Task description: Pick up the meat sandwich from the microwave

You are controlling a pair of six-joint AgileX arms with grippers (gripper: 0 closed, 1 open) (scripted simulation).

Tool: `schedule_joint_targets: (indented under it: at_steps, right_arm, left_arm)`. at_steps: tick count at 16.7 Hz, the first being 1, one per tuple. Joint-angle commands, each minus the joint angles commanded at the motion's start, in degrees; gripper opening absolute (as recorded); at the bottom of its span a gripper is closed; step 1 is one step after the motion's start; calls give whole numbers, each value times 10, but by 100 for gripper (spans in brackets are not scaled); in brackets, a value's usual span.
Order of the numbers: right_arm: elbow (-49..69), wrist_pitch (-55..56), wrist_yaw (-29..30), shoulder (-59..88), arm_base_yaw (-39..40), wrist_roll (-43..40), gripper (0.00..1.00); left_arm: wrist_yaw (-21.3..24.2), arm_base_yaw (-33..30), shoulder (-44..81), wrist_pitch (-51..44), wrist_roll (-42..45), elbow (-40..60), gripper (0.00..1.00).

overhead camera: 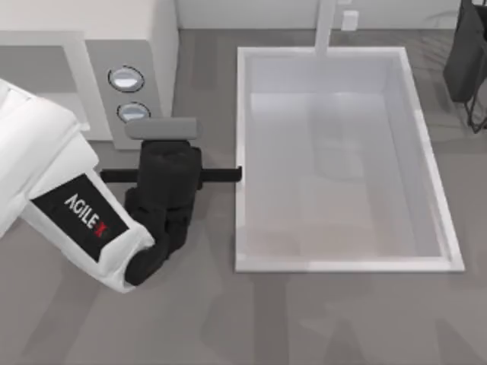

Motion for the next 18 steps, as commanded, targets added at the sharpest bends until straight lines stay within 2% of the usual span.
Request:
schedule_joint_targets:
  at_steps: [13,18]
  right_arm:
    - [0,0,0,0,0,0,100]
    - [0,0,0,0,0,0,100]
  left_arm:
    - [0,0,0,0,0,0,98]
    - [0,0,0,0,0,0,100]
